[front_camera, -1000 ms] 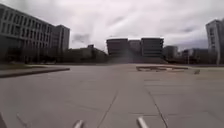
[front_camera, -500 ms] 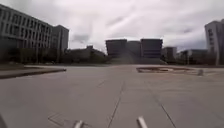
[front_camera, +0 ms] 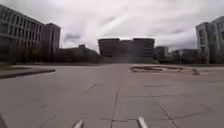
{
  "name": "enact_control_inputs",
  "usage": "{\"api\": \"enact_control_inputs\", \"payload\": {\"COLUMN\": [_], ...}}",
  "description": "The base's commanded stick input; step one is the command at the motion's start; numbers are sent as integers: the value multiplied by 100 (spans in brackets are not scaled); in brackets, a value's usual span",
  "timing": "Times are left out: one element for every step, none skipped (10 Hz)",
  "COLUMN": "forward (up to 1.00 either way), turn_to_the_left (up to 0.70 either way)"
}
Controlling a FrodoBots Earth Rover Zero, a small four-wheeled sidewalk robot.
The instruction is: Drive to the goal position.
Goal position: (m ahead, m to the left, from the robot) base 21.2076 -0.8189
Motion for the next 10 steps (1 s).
{"api": "enact_control_inputs", "payload": {"forward": [100, 100, 100, 100, 100, 100, 100, 100, 100, 100], "turn_to_the_left": [0, 0, 0, 0, 0, 0, 0, 0, 0, 0]}}
